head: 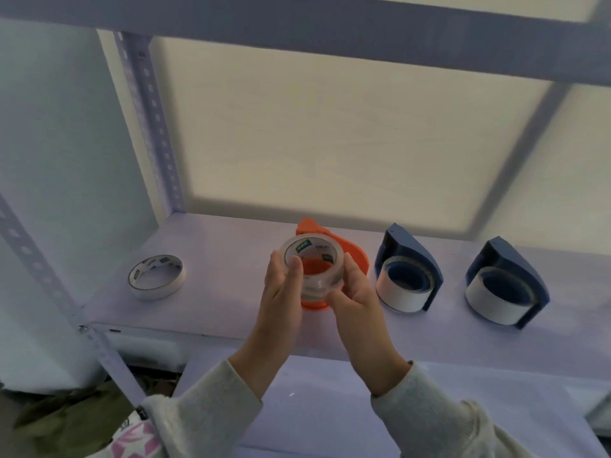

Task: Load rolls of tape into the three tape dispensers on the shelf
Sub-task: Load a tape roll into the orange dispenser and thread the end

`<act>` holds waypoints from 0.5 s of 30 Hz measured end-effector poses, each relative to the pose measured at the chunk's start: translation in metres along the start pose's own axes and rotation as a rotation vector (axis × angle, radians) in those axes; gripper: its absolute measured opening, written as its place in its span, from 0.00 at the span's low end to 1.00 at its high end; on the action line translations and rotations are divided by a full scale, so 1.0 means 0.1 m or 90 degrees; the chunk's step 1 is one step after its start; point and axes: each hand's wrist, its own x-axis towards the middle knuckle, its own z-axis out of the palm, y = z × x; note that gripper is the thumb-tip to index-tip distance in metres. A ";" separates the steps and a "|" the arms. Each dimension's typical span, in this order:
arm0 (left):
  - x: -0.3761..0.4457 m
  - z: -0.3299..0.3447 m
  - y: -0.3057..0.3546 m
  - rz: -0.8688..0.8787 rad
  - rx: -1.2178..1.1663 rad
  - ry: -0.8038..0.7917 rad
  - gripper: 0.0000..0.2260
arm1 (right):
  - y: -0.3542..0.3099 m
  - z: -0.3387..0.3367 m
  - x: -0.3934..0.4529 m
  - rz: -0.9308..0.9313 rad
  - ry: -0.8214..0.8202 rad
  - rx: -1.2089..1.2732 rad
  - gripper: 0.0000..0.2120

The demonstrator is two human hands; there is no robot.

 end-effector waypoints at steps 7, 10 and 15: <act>0.00 0.03 -0.10 -0.046 0.023 -0.003 0.22 | 0.15 -0.05 0.03 0.057 0.014 0.014 0.28; -0.05 0.07 -0.12 -0.065 0.058 0.010 0.13 | 0.25 -0.07 -0.01 0.077 0.017 -0.006 0.28; -0.04 0.04 -0.13 -0.089 0.066 0.035 0.05 | 0.17 -0.15 0.05 0.060 0.025 -0.085 0.25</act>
